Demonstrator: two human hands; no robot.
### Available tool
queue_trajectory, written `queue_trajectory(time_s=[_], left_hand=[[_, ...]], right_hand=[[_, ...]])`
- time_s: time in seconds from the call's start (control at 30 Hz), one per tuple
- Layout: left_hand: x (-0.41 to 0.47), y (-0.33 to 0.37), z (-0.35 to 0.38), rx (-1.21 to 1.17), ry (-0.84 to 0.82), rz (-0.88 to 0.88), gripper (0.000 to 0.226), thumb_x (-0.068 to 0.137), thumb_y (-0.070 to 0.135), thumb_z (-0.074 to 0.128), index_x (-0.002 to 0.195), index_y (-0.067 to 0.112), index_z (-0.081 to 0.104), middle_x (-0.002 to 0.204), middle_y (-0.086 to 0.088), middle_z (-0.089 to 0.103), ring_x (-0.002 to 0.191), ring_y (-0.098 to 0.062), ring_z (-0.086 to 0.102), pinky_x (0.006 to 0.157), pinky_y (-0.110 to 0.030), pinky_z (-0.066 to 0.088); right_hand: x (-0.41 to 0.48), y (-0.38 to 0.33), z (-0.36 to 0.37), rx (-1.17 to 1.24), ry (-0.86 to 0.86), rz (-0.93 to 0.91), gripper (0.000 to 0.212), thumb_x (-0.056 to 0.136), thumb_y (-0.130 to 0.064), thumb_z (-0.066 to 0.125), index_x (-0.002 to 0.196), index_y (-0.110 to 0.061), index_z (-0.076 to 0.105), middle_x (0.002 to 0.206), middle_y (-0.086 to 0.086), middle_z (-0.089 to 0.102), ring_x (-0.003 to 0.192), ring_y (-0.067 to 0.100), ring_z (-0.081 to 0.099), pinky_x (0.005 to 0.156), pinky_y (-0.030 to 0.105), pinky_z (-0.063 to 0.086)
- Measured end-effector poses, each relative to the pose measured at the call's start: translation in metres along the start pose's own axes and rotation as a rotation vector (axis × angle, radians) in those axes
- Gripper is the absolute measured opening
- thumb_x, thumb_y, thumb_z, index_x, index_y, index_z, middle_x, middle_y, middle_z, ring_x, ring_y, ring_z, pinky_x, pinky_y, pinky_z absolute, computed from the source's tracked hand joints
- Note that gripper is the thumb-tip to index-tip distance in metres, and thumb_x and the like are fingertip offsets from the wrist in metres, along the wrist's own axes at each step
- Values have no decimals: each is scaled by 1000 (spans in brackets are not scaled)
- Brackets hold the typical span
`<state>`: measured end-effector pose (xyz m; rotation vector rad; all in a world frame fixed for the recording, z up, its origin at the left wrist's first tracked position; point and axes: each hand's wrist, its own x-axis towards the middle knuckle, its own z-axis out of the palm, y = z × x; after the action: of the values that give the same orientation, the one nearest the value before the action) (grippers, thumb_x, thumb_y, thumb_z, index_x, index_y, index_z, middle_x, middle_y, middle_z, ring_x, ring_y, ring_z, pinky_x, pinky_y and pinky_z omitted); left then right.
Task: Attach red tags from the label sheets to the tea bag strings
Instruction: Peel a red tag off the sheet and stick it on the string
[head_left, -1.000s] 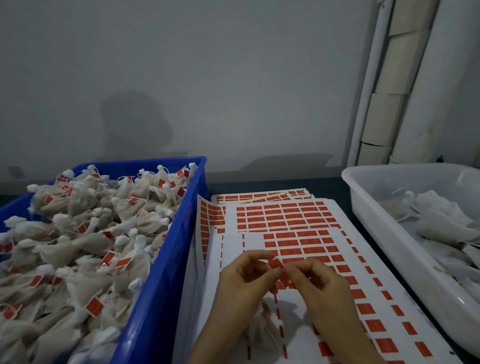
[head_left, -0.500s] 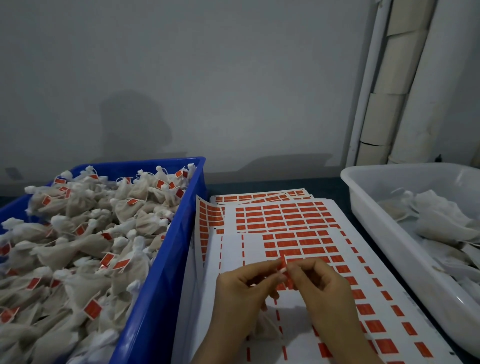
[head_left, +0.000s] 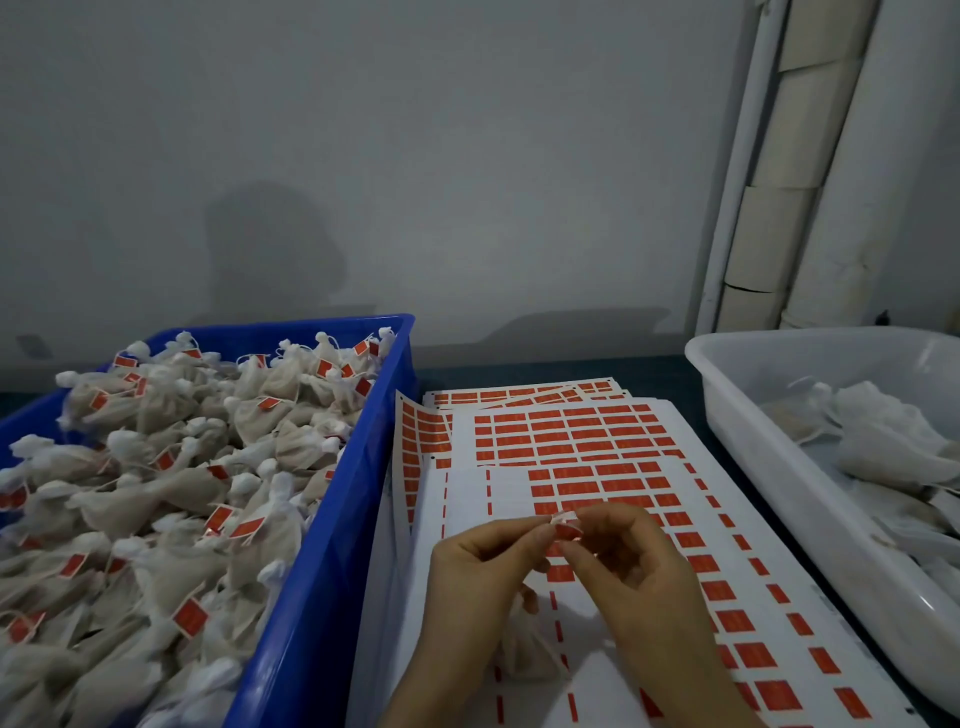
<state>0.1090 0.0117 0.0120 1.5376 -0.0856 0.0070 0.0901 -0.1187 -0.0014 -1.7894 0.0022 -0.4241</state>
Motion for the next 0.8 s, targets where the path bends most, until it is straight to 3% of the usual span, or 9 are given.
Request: queue_trajectory(time_s=[0.13,0.33,0.5,0.8], left_hand=[[-1,2,1,-17,1,-29,9,68,37,69,71,43,75,78,11,74,70,-8,69,51,-16,50],[-2,2,2,-25,13,-33,10,68,40,67,72,44,74,76,10,73,69,-9,69,51,-17,49],[-1,1,2,-55,12,-47,11,67,40,66,74,41,75,77,9,74,69,-10,69,51,-18,50],[0,-3,2,-59,23,-79,12,71,36,68,73,27,76,76,6,73,68,-12,69,50,-19,50]], right_hand=[[0,1,-1,17,-14,8,20,75,-19,71,86,-30,58,82,-34,62,83,-14,58,56,-1,41],[0,1,0,37,18,9,18,71,-27,70,85,-31,59,82,-31,63,83,-11,59,57,0,42],[2,4,-1,83,35,42,24,74,-20,71,88,-32,56,80,-34,63,80,-12,60,59,-1,44],[4,6,0,159,84,120,28,73,-15,73,89,-25,53,74,-21,67,70,-3,66,54,3,46]])
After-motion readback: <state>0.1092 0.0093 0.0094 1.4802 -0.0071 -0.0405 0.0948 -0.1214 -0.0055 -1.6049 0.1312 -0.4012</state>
